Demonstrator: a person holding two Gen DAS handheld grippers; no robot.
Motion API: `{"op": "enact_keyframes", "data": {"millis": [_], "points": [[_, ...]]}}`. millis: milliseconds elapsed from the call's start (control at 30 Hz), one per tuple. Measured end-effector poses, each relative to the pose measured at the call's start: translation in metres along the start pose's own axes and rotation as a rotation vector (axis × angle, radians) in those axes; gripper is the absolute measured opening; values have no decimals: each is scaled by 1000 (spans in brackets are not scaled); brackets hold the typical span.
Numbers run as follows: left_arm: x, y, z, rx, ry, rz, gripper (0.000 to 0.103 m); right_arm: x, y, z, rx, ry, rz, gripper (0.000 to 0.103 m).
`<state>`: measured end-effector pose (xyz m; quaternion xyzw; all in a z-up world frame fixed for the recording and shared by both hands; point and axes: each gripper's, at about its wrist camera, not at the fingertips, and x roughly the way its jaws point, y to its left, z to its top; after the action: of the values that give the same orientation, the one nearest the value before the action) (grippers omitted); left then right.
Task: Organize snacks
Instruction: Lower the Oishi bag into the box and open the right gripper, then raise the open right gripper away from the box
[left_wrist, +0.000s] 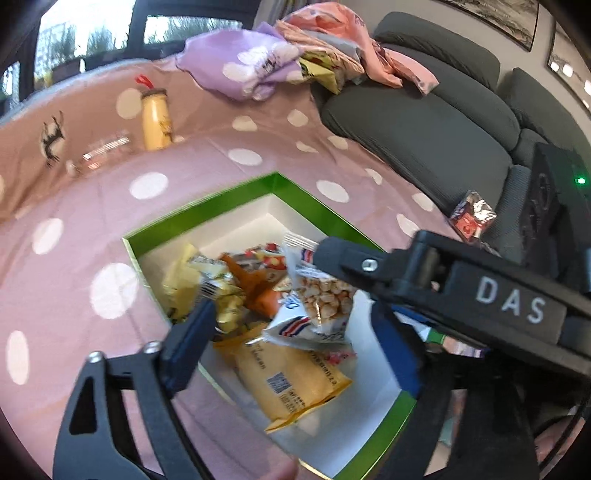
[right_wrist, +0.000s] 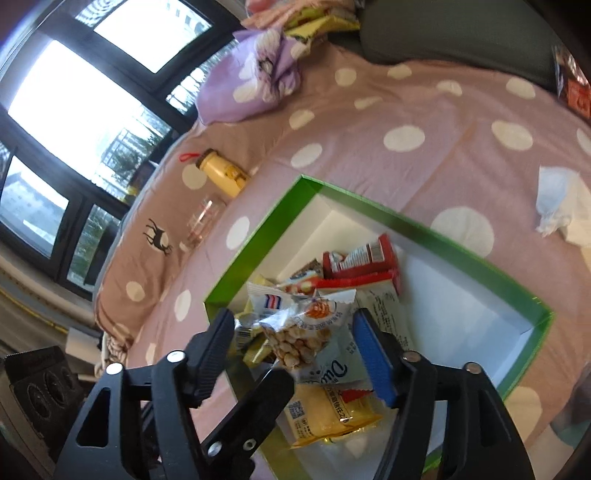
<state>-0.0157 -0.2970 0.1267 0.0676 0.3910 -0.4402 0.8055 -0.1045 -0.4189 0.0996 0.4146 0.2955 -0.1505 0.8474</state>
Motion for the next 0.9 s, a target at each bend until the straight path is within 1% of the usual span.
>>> {"op": "enact_keyframes", "data": {"millis": [33,67,100,133,167,267,433,567,667,900], "points": [[-3,-1,0,2,-4,14,99,-5,2,0,-6,-9,-6,69],[-9,-1,1,2,-12,16,102,-10,4,-1,-14,-22,-11,71],[-14,-1,1,2,-20,13,102,-14,6,0,-20,-33,-14,74],[-18,-2,2,2,-28,15,102,-19,8,-1,-27,-49,-17,82],[-22,-3,2,1,-35,18,102,-24,10,-1,-32,-66,-21,85],[-33,-6,3,5,-39,35,102,-35,15,-2,-51,-97,-53,86],[-43,-6,2,4,-52,90,102,-46,20,-4,-63,-132,-107,86],[-43,-2,2,-13,-43,100,102,-48,18,-3,-59,-142,-143,86],[-42,1,1,-20,-40,112,102,-48,16,-3,-53,-139,-155,86],[-42,4,0,-38,-42,110,102,-48,15,-4,-48,-136,-168,86]]}}
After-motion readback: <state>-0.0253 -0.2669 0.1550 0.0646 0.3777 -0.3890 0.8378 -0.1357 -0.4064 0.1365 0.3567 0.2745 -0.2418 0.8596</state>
